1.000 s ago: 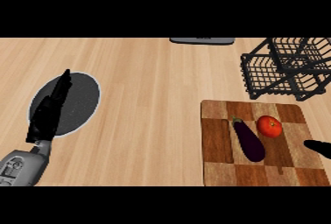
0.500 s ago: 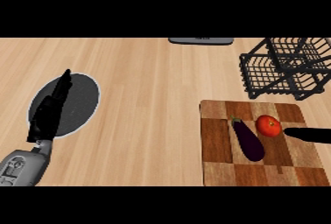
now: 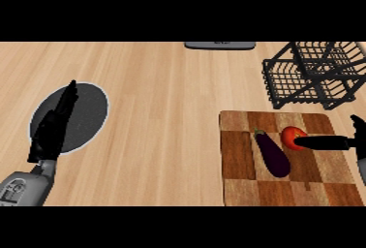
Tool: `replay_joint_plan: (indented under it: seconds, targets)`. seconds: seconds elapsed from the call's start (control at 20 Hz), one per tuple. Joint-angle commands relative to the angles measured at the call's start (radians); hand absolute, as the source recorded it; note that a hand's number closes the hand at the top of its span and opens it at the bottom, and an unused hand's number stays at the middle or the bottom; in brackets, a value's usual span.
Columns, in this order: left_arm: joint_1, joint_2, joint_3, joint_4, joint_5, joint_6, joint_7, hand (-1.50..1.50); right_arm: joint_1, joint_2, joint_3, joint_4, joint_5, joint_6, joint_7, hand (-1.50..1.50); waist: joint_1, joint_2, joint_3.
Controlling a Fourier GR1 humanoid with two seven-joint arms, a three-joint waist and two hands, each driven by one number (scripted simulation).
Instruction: Pick the tomato from the cutting board and place it in the tiered basket
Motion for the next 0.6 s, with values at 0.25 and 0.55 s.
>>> replay_joint_plan:
  seconds: [0.25,0.55]
  targets:
    - [-0.036,-0.013,0.013,0.035,-0.013,-0.018,0.016,0.00,-0.139,0.035,0.097,0.130,0.065,0.054,0.236,-1.50,-0.009,0.002,-0.001]
    - [0.023,0.020,0.054,-0.014,0.002,-0.036,0.002,0.00,-0.131,0.023,0.117,0.110,0.069,0.071,0.236,-1.50,-0.019,-0.007,-0.002]
